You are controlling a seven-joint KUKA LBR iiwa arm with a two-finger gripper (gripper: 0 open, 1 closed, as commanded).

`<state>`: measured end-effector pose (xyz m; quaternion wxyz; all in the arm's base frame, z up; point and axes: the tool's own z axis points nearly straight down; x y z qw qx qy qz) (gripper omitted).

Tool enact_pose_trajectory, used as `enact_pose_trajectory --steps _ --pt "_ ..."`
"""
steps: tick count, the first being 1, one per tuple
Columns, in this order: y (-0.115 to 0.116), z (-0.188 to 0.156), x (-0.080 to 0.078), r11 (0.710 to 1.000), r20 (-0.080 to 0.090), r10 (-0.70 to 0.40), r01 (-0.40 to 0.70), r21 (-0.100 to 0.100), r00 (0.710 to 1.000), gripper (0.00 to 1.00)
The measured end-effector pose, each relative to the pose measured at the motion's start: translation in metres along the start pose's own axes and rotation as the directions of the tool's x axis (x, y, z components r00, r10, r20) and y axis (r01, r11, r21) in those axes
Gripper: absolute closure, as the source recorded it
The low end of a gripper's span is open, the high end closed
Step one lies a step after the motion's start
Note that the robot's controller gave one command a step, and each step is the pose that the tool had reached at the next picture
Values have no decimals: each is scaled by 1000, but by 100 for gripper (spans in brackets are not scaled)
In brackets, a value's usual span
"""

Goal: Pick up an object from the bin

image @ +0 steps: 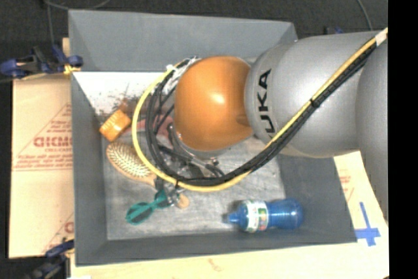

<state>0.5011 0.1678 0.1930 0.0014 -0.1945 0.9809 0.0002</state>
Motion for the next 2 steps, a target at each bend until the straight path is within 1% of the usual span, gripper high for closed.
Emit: enact_pose_trajectory --steps 1,2 --pt "0 0 0 1000 0 1 -1 0 1000 100" --pt "0 -15 -1 998 -6 -65 65 0 998 100"
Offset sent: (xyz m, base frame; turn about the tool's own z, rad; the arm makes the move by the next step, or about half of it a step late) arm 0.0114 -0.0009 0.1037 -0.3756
